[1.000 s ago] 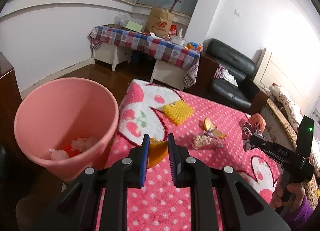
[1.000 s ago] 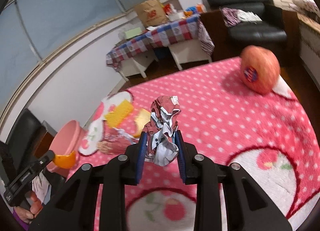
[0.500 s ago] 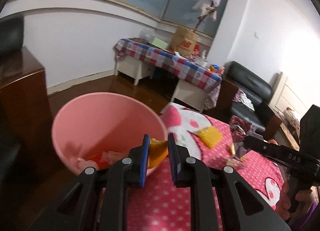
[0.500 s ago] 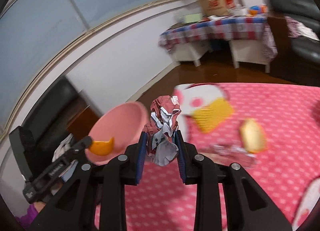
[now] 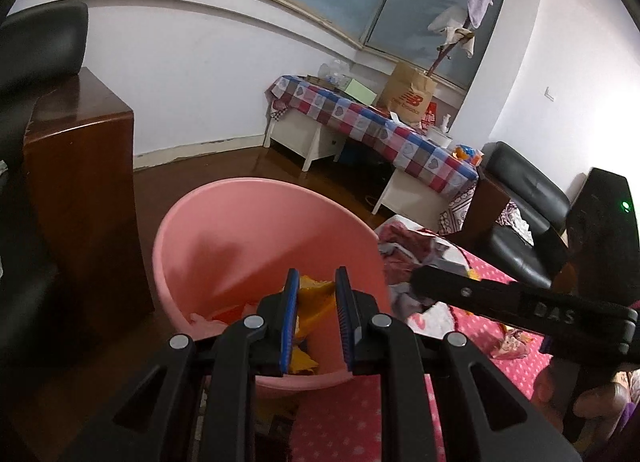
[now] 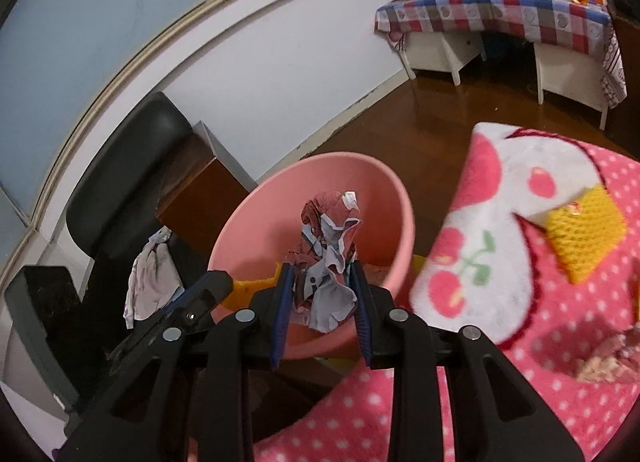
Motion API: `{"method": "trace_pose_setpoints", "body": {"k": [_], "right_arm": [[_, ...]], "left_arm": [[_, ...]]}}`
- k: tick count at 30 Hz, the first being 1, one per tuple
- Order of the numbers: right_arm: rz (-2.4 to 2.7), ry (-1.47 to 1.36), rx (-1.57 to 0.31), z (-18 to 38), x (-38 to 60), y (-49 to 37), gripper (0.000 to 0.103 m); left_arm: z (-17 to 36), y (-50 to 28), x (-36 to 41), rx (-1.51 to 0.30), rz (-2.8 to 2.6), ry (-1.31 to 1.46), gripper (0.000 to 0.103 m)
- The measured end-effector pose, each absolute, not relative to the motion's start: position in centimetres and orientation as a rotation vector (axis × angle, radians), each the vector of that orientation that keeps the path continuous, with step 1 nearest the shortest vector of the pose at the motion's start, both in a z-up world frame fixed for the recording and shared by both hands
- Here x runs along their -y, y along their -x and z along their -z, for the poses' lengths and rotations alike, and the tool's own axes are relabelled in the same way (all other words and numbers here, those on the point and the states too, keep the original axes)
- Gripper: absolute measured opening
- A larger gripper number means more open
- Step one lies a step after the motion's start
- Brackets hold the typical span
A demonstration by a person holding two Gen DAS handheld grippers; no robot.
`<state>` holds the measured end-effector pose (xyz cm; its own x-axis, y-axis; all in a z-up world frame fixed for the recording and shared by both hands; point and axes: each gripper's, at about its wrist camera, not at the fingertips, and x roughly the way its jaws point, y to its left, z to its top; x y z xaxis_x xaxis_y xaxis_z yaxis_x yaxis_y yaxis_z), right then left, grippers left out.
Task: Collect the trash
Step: 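Carry the peel and foil over the pink bucket and open both tools, then move both open tools from the bucket back over the table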
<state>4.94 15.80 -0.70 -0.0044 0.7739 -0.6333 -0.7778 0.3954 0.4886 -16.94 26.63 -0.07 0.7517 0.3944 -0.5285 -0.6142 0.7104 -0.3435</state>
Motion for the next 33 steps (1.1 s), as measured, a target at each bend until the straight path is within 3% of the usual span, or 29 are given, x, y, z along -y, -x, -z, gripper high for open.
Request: {"method": "trace_pose_setpoints", "body": {"k": [10, 14, 33], "right_arm": [[-1.205, 0.010, -1.098, 2.4, -18.2, -5.5, 0.032], [-1.211, 0.002, -1.105, 2.7, -18.1, -5.9, 0.042], [-1.218, -0.065, -0.939, -1.2, -10.2, -4.9, 0.045]], "left_arm": [[0.9, 17.0, -27.4, -0.451, -0.618, 0.566, 0.021], [0.9, 17.2, -27.5, -0.442, -0.636, 0.569, 0.039], [-1.6, 16.7, -25.7, -0.420, -0.625, 0.524, 0.041]]}}
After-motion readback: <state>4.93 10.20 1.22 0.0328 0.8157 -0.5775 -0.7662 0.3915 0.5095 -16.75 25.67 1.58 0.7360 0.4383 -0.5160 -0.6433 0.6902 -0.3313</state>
